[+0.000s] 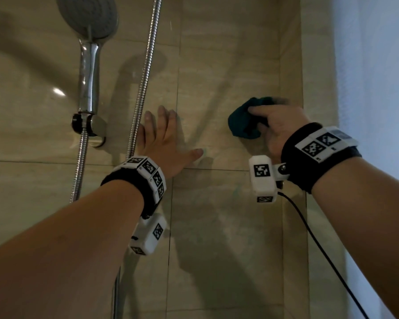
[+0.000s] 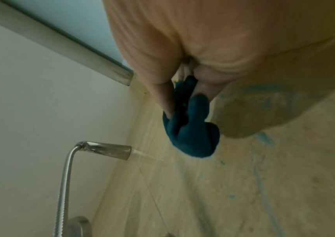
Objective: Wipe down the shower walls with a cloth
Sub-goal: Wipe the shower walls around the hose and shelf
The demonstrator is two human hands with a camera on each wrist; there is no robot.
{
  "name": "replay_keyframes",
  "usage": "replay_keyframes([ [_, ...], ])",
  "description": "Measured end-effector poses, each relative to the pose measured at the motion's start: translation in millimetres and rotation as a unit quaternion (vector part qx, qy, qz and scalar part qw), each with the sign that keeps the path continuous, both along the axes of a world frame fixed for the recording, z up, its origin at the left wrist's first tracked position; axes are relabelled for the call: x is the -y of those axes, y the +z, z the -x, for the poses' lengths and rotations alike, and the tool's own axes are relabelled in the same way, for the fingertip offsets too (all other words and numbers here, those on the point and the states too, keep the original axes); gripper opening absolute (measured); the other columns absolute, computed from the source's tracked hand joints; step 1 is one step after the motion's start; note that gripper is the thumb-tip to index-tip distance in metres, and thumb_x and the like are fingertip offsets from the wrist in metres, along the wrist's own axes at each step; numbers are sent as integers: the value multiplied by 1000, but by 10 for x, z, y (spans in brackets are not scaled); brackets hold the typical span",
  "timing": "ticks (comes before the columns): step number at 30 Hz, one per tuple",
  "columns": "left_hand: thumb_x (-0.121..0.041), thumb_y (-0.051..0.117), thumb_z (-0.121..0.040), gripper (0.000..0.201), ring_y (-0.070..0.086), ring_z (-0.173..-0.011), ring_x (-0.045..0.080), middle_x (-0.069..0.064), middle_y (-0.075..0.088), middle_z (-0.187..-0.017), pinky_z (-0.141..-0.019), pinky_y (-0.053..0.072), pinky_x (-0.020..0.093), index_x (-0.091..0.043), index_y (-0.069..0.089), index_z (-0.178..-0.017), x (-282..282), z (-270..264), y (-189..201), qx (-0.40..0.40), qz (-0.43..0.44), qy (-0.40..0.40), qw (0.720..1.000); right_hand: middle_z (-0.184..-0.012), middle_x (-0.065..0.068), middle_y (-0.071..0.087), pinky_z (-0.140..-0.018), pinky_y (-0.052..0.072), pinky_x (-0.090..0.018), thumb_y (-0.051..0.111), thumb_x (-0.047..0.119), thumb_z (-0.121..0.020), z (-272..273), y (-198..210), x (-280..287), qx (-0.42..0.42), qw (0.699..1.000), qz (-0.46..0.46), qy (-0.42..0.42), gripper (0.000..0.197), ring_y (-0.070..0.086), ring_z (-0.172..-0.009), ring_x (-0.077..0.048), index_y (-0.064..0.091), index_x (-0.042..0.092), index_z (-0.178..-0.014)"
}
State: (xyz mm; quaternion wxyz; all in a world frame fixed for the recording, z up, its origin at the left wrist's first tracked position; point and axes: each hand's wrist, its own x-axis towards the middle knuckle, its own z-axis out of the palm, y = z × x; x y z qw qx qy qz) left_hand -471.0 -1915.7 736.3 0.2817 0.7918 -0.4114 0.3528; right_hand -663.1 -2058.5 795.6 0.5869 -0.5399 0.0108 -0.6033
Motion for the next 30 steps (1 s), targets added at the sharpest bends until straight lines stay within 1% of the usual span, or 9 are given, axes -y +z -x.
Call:
replay_keyframes([
  [3,-86,45,-85,121,-40,-150,29,-2,-39,-165,-124,-21,49,-24,-25,-162,-7,29,-4,-2,1,-2,1000,-107,0,71,-79,62,-35,85,14,-77,99,45,51,-39,978,91,-186,45,71,-97,-19,63,22,-115],
  [5,-85,47,-85,121,-39,-151,30,-1,-38,-166,-124,-21,49,-24,-24,-162,-4,36,-7,3,6,0,1000,-101,7,68,-77,59,-31,77,20,-87,193,53,22,-80,924,162,-337,27,67,-93,-14,66,28,-110],
  [8,-86,46,-84,121,-39,-151,29,-2,-37,-166,-124,-21,48,-24,-23,-162,4,13,-6,5,8,2,1000,-99,8,69,-73,53,-28,63,19,-93,234,79,9,-91,854,248,-448,21,64,-90,-14,71,30,-108],
  [12,-87,44,-84,120,-37,-152,30,-2,-36,-167,-125,-20,49,-24,-22,-163,26,-20,-14,14,14,2,1000,-118,1,70,-88,51,-31,56,15,-96,176,136,138,-137,806,299,-492,26,63,-110,-22,71,26,-114],
  [19,-82,43,-89,113,-37,-152,29,-2,-34,-168,-123,-22,46,-24,-20,-163,31,-6,-32,19,28,0,999,-126,-8,67,-81,42,-28,48,14,-102,51,216,275,-207,761,327,-521,33,62,-113,-30,66,19,-130],
  [23,-81,38,-91,108,-37,-152,28,-3,-34,-168,-122,-23,46,-25,-20,-163,59,-37,-34,21,31,3,999,-141,-9,57,-94,45,-36,42,22,-108,-94,67,367,-230,755,339,-512,36,57,-122,-32,59,17,-139],
  [26,-83,34,-91,106,-37,-152,28,-4,-34,-168,-122,-23,46,-27,-20,-163,82,-95,-33,28,33,8,999,-164,-9,32,-124,23,-43,31,28,-111,-285,-69,429,-272,706,377,-534,48,28,-151,-29,40,11,-155],
  [28,-83,32,-92,104,-36,-152,27,-5,-34,-168,-122,-23,46,-27,-20,-163,101,-124,-39,33,35,9,999,-171,-6,15,-128,6,-46,25,33,-110,-372,-145,492,-291,682,374,-557,54,9,-158,-24,26,14,-161],
  [30,-84,29,-91,104,-37,-152,26,-5,-35,-168,-122,-23,45,-28,-21,-163,110,-156,-41,40,34,15,998,-172,-5,6,-128,1,-45,23,37,-110,-408,-202,522,-298,699,363,-539,58,2,-158,-23,19,15,-163],
])
